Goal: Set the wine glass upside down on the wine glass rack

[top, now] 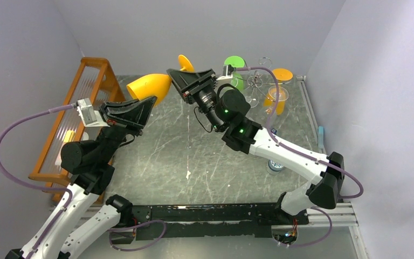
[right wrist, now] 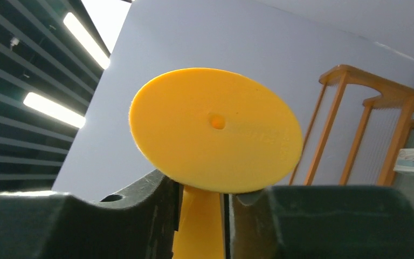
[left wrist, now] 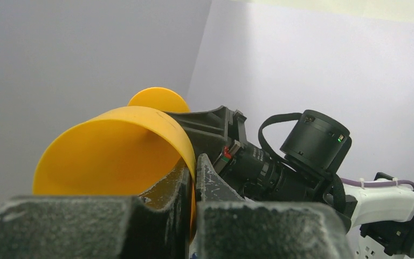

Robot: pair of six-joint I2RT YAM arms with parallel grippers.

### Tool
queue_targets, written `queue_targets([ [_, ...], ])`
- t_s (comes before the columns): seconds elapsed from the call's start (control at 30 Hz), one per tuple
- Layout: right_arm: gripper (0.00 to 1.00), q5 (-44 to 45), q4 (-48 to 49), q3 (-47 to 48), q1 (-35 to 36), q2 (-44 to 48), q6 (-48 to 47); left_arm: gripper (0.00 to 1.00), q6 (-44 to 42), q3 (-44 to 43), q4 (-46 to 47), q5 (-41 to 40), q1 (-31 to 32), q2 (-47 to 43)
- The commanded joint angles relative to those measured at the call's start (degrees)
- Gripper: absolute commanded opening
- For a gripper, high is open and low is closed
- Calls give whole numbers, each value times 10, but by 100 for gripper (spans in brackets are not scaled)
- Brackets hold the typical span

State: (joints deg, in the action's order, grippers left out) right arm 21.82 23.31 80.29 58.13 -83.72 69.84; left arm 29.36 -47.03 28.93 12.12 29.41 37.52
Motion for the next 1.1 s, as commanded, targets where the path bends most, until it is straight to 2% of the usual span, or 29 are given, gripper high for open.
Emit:
queue_targets([
  [0.0, 23, -6, 17, 15, 3, -12, 1, 5, -3, 6, 10, 35, -3, -4],
  [0.07, 6, -4, 21, 10, 3, -8, -4, 7, -6, 7, -9, 32, -2, -9],
  [0.1, 0, -3, 24, 7, 3, -5, -10, 13, -7, 9, -20, 27, -2, -13],
  [0.13, 0, 0, 28, 5, 3, -2, -17, 22, -9, 10, -33, 21, -3, -18],
  [0.2, 0, 7, 37, -3, 2, 5, -41, 52, -15, 10, -71, 10, -2, -27],
  [0.23, 0, 10, 41, -8, 2, 9, -51, 60, -20, 6, -100, 10, -2, -30],
  [0.3, 0, 20, 50, -18, 1, 18, -95, 72, -44, -20, -183, -9, -3, -34],
  [0.4, 0, 13, 79, -36, -5, 32, -184, 82, -72, -53, -318, -39, -3, -38],
  [0.53, 0, -7, 83, -53, -20, 47, -286, 87, -85, -69, -394, -53, -3, -57],
  [0.7, 0, -64, 113, -87, -32, 72, -399, 89, -88, -61, -415, -69, -2, -84],
  [0.83, 0, -175, 105, -97, -35, 87, -532, 88, -60, -69, -413, -101, -2, -89],
  [1.07, 0, -305, 51, -135, -36, 117, -660, 88, 60, -215, -493, -120, -2, 8],
])
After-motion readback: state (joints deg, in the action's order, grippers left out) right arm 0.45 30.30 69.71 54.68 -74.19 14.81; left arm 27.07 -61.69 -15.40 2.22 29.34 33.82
